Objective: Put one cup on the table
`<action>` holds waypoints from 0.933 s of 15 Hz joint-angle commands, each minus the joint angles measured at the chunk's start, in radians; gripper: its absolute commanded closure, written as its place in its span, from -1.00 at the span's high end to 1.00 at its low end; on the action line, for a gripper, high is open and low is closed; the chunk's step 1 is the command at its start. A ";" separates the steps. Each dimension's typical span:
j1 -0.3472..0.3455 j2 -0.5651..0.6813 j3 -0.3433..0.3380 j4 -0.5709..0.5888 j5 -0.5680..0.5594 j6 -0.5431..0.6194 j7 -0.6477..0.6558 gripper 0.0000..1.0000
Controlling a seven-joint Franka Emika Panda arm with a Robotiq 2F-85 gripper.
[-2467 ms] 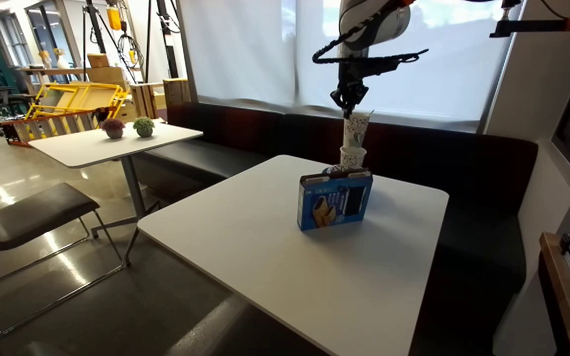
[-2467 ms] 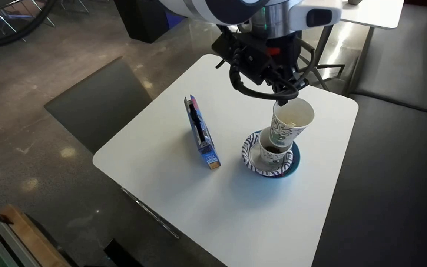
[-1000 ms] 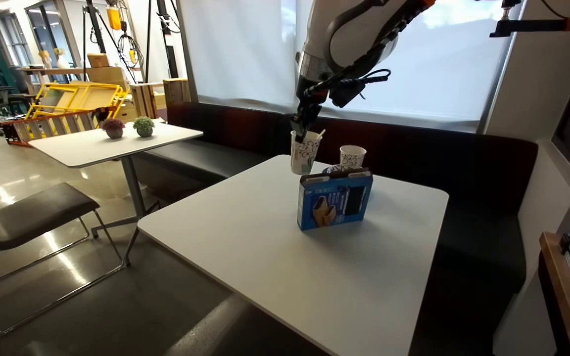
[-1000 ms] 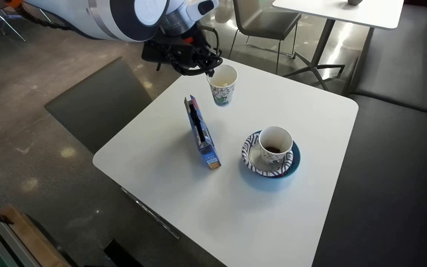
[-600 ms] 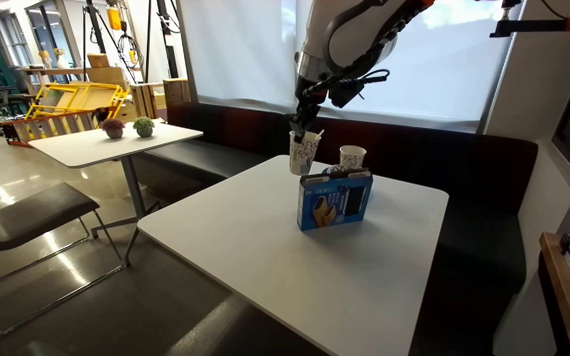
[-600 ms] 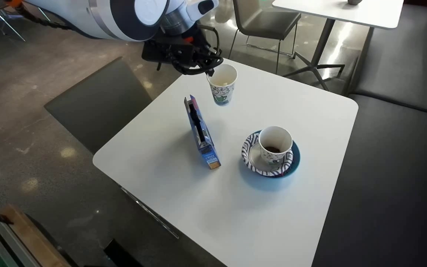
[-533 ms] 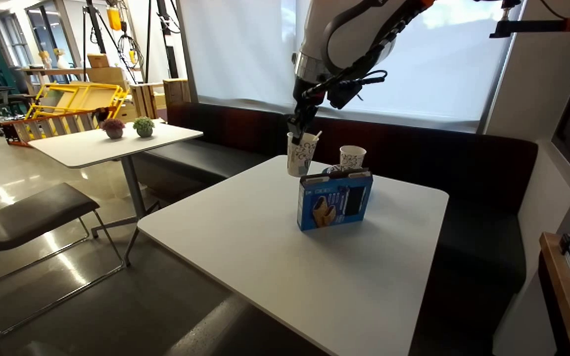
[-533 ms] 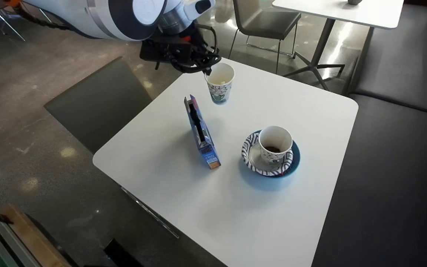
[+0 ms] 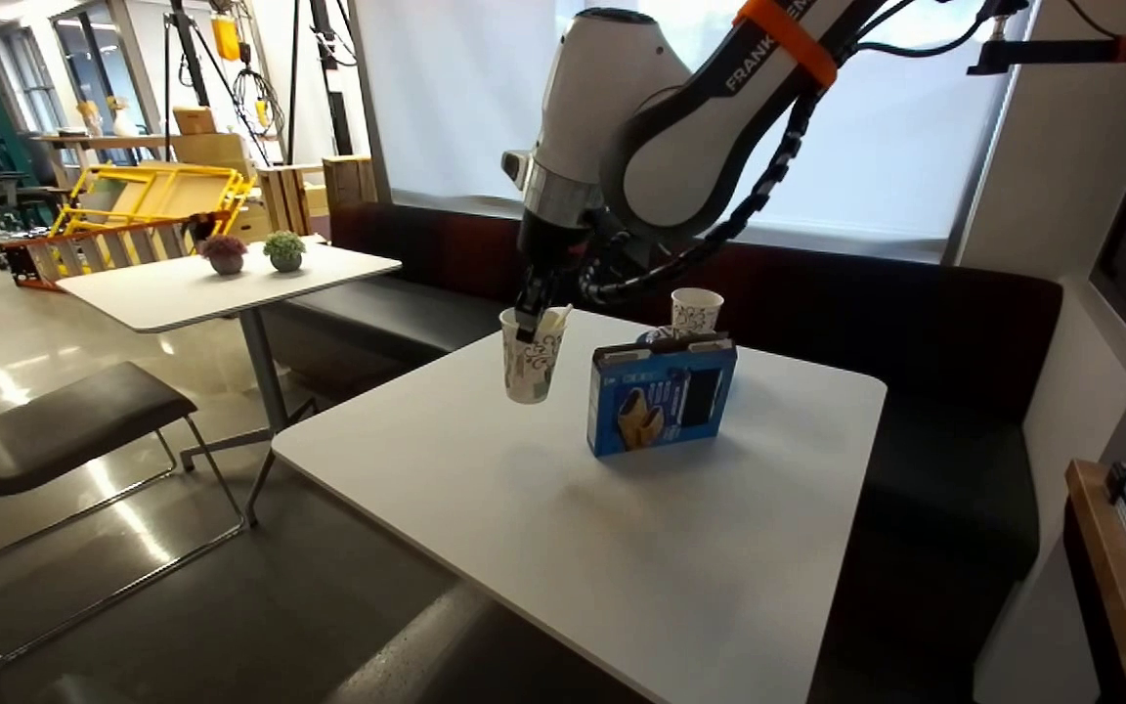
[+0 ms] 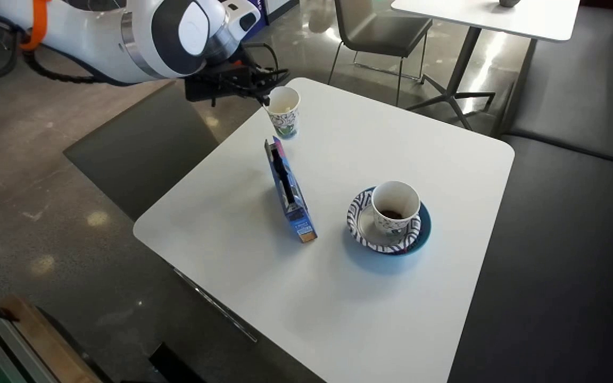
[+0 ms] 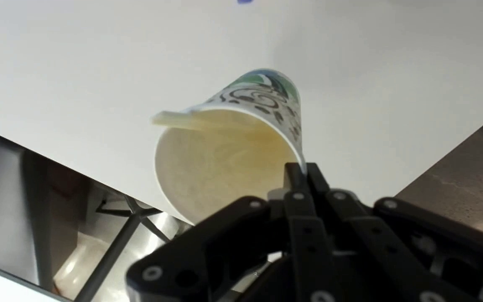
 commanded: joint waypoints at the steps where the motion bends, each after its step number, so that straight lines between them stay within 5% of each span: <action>1: 0.021 0.086 -0.006 0.064 -0.053 0.042 -0.075 -0.98; 12: -0.061 0.221 0.124 0.157 -0.017 -0.020 -0.412 -0.98; 13: -0.072 0.228 0.135 0.163 -0.011 -0.021 -0.427 -0.41; 14: -0.075 0.224 0.139 0.168 -0.002 -0.026 -0.422 -0.40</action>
